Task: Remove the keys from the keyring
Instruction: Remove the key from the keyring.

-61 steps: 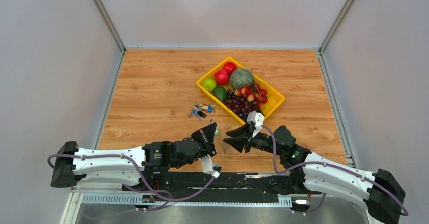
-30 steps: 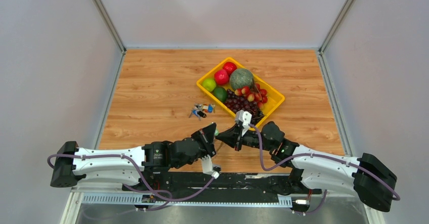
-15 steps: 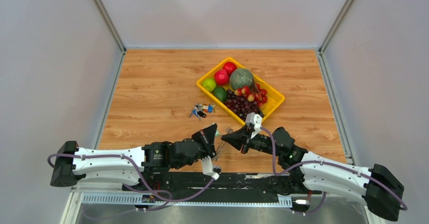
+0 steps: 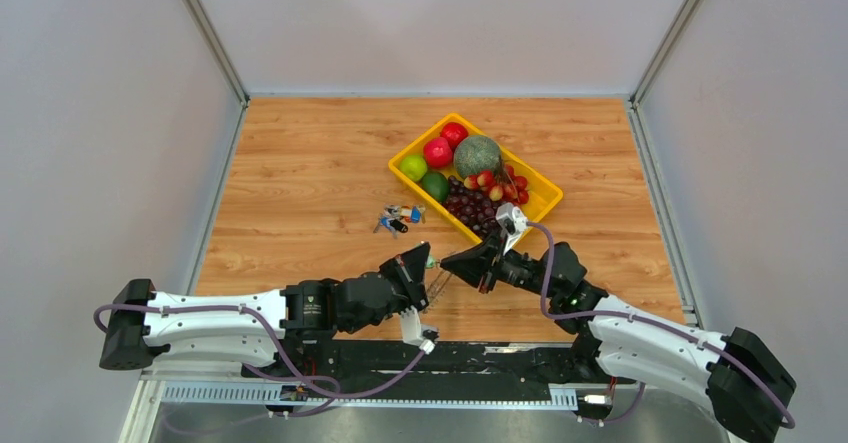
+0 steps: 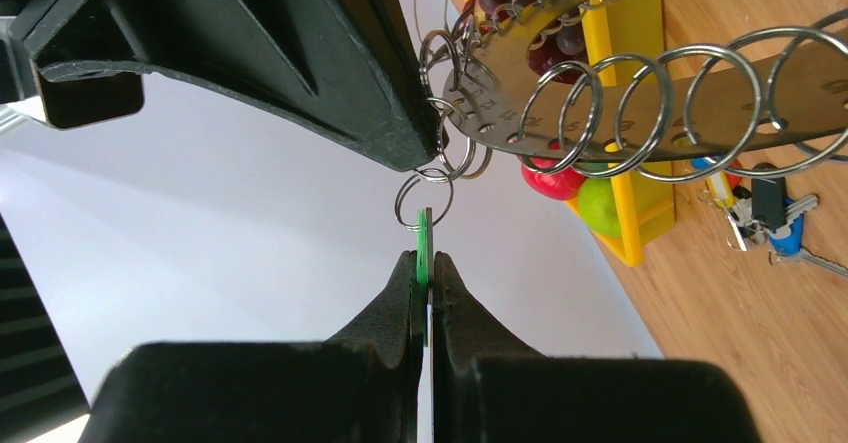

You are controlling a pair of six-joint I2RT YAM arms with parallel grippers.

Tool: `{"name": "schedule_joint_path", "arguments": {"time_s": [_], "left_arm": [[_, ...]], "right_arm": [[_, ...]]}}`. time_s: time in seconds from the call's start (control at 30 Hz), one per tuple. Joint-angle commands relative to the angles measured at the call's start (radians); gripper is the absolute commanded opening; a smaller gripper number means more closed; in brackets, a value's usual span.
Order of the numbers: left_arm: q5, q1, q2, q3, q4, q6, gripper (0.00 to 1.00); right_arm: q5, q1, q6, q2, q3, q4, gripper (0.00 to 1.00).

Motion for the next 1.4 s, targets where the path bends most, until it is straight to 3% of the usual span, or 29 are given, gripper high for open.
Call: {"name": "schedule_joint_path", "arguments": {"time_s": [0.0,0.5,0.87,1.1,1.37], "left_arm": [[-0.026,-0.003,-0.032,0.031,0.012,-0.003,0.00],[-0.018,-0.006,-0.026,0.026,0.013,-0.006,0.00],[-0.022,-0.007,-0.021,0.031,0.014,-0.008,0.00],[-0.022,-0.009,-0.025,0.032,0.012,-0.005,0.00],[-0.022,-0.012,-0.023,0.032,0.012,-0.003,0.00]], "right_arm": [[0.014,-0.082,0.163,0.005,-0.025,0.085,0.00],[0.211,-0.111,0.365,-0.101,-0.112,0.118,0.00],[0.143,-0.110,0.274,-0.120,-0.117,0.115,0.01],[-0.057,-0.108,0.014,-0.145,-0.090,0.083,0.37],[-0.179,-0.076,-0.184,-0.054,-0.005,-0.010,0.47]]}}
